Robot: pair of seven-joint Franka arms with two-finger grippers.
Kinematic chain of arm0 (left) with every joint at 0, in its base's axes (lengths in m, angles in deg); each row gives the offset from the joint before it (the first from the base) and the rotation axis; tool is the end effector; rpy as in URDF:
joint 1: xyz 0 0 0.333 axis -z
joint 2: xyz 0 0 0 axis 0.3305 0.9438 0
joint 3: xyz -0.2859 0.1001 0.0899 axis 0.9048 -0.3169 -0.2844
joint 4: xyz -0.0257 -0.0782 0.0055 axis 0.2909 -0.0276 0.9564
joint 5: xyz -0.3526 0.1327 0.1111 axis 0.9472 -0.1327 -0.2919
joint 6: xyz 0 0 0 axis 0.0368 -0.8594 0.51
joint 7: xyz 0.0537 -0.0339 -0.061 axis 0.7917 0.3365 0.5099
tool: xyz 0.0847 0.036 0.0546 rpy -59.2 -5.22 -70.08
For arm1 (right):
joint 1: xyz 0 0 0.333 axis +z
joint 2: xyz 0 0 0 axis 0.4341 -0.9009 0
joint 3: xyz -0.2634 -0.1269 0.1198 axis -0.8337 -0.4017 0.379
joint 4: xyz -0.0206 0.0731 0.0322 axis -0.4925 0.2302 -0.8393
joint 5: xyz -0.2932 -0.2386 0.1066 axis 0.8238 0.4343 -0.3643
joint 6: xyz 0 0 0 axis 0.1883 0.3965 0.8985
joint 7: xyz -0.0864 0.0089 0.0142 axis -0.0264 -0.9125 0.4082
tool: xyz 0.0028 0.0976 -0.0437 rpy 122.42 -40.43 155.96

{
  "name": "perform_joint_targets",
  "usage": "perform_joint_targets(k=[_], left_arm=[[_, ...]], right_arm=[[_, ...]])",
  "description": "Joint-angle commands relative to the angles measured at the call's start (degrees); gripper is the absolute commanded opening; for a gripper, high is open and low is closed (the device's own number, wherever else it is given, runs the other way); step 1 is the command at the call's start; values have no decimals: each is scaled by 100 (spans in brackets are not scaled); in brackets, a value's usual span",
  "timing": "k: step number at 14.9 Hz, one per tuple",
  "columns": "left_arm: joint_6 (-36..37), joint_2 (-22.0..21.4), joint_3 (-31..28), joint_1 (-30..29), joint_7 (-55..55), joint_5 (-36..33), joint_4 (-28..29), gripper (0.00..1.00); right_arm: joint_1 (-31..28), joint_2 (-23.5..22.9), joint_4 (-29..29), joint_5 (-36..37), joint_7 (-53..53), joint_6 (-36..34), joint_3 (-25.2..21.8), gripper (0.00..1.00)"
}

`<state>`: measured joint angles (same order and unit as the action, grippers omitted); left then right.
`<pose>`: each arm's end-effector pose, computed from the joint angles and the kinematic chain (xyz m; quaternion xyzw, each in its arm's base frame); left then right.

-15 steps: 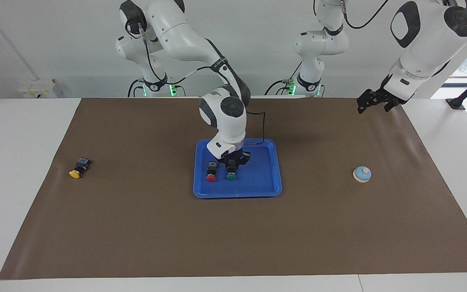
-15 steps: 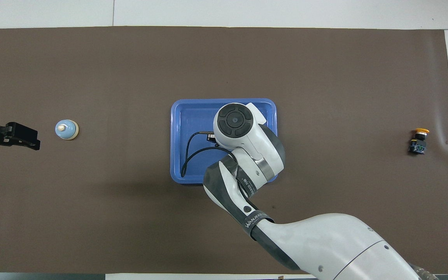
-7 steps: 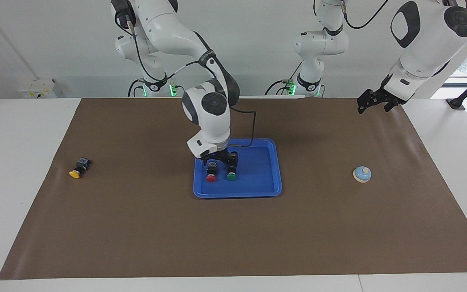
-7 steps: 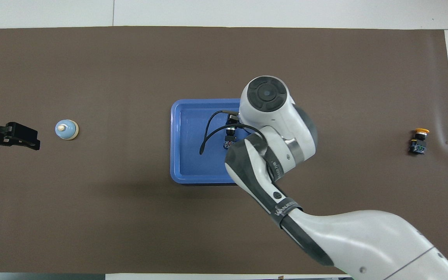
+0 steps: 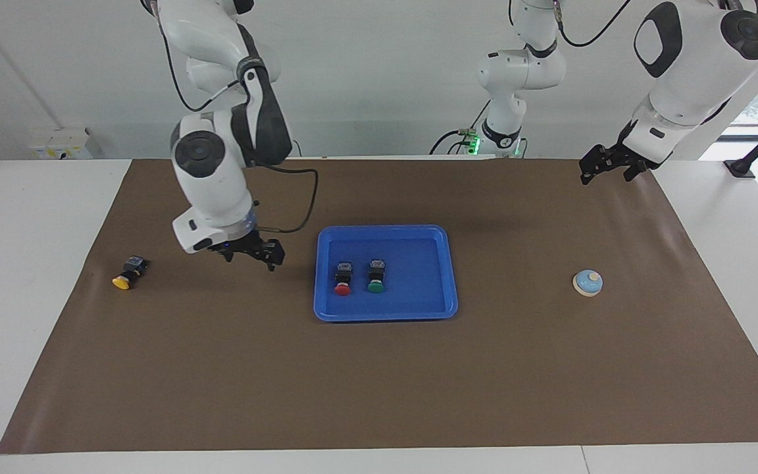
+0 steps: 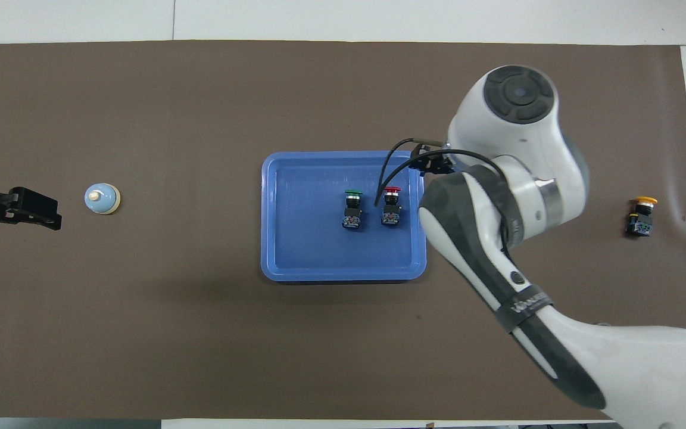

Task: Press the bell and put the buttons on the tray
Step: 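Release the green button beside the red one in the tray, then move the right gripper to the yellow-capped button and grasp it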

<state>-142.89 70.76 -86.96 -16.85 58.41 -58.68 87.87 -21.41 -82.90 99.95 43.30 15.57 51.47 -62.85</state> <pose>0.5274 -0.0131 0.5746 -0.9967 0.0015 0.0811 0.0029 0.6208 0.0663 0.4267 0.9929 -0.1060 -0.0480 0.0259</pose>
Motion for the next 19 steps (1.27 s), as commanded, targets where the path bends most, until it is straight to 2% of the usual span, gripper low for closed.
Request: perform_joint_targets(k=[1,4,7,10,15,19], left_arm=[[-14,-62,10,-34,-28,51,16,100],[-14,-62,10,-34,-36,51,16,100],[-23,-62,10,-34,-36,51,16,100],[-23,-62,10,-34,-36,51,16,100],[-23,-62,10,-34,-36,51,16,100],[-23,-62,10,-34,-36,51,16,100]], right_arm=[[-816,129,403,192,1147,116,102,100],[-1660,234,841,316,2272,570,102,100],[-2451,471,1736,316,3161,1737,102,100],[-2962,621,2564,316,3664,2776,110,100],[-3051,612,2785,307,3753,3060,119,100],[-3060,613,3145,299,3761,3656,119,100]])
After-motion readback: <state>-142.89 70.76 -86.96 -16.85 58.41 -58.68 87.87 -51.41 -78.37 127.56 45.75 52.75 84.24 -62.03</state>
